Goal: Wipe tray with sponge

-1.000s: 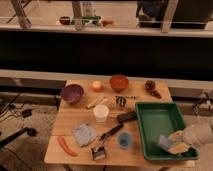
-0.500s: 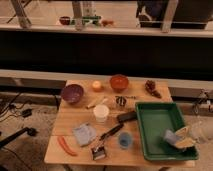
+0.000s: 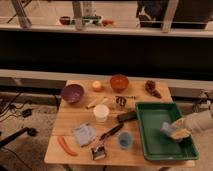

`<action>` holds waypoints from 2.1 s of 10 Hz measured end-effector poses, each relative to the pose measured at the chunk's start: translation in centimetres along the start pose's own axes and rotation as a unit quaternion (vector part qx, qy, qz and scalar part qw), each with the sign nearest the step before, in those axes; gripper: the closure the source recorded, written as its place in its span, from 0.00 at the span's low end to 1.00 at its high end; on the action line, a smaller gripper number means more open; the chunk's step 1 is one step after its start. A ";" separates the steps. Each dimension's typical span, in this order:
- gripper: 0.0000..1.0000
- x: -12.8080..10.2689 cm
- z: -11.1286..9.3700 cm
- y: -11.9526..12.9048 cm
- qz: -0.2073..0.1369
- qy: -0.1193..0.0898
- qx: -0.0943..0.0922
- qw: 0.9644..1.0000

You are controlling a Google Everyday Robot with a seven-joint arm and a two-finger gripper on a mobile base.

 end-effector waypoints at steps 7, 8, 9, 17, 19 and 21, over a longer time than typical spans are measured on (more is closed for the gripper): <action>1.00 -3.7 2.8 -8.8 -0.022 0.020 0.009 1.000; 1.00 -4.0 3.3 -9.7 -0.025 0.021 0.009 0.999; 1.00 -4.2 3.5 -9.8 -0.028 0.022 0.009 0.999; 1.00 -6.4 4.9 -3.9 -0.058 -0.009 -0.014 0.998; 1.00 -5.2 4.0 -2.9 -0.051 -0.013 -0.010 0.999; 1.00 -4.1 3.0 -1.7 -0.047 -0.015 -0.003 0.999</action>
